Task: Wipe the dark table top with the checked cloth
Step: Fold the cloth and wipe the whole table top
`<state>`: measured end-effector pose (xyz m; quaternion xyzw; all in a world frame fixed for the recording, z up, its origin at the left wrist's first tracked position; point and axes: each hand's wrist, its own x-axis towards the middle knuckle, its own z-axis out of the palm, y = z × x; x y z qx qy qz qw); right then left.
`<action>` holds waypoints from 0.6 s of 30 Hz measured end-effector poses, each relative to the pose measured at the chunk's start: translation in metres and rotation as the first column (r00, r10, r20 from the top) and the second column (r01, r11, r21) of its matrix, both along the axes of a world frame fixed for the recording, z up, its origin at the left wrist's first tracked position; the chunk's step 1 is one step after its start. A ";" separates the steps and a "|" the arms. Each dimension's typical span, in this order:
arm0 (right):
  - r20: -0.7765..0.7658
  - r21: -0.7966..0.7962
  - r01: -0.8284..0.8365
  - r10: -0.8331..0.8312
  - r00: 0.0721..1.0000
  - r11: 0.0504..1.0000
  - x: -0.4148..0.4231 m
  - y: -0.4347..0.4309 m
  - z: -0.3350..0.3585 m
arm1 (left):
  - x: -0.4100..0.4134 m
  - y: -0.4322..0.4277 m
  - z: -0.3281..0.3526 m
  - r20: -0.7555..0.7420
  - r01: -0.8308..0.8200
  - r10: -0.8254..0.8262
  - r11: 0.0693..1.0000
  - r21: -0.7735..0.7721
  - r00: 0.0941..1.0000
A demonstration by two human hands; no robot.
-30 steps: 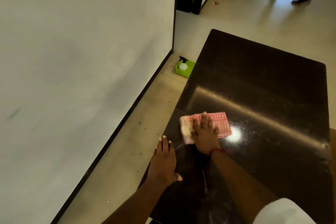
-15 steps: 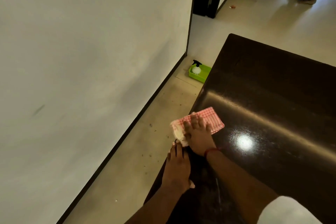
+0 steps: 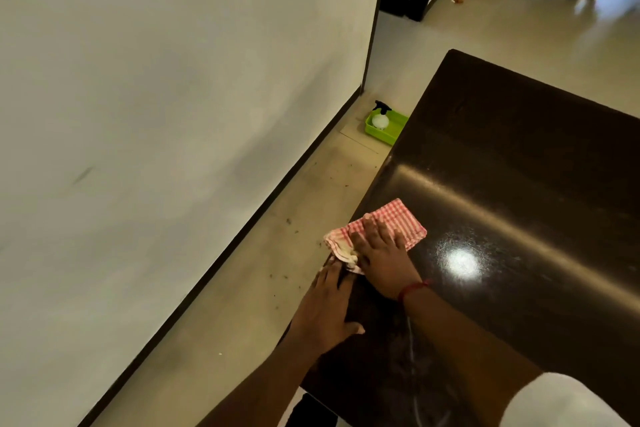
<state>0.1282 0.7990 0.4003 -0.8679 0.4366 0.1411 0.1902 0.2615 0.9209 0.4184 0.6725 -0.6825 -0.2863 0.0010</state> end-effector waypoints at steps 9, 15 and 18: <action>0.040 0.009 0.425 -0.425 0.905 0.905 -0.003 0.012 0.000 | 0.010 0.091 -0.006 -0.033 -0.403 0.403 0.915 0.017 0.915; 0.020 0.022 -0.068 0.068 0.997 0.997 -0.007 0.047 0.002 | -0.007 0.112 -0.002 -0.014 -0.540 0.541 0.840 0.055 0.841; -0.010 0.048 -0.020 0.021 1.000 0.999 -0.021 0.028 0.003 | -0.011 0.117 -0.003 -0.003 -0.580 0.581 0.812 0.065 0.814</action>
